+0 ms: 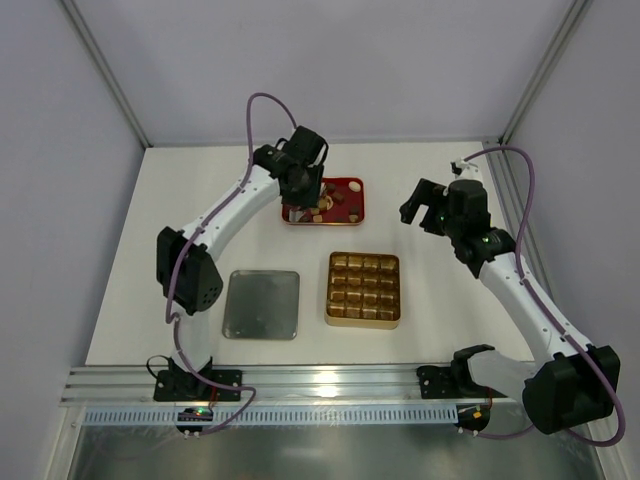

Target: Pack the chocolate

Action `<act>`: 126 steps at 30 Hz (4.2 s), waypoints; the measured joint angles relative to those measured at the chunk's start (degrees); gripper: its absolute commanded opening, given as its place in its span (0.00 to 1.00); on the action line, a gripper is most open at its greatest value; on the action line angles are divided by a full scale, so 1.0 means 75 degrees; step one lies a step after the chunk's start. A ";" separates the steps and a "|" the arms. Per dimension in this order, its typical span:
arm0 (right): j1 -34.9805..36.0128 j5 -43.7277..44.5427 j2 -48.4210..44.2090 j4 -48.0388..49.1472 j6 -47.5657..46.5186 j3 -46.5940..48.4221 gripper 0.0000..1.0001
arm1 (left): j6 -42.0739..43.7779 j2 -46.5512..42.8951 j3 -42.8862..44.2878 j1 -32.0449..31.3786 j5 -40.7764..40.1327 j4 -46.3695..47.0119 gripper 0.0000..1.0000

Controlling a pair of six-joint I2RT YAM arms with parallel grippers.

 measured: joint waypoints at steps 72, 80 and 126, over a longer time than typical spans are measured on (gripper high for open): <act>0.0000 0.0003 -0.0087 -0.0050 -0.0006 -0.0006 1.00 | 0.0627 0.1422 0.1343 -0.0064 -0.0108 -0.0396 0.41; 0.0000 0.0000 -0.0026 -0.0047 -0.0003 -0.0009 1.00 | 0.0734 0.1422 0.1154 -0.0085 0.0117 -0.0455 0.44; 0.0000 -0.0003 0.0163 -0.0047 -0.0003 -0.0029 1.00 | 0.0799 0.1877 0.2229 -0.0227 0.0146 -0.1011 0.31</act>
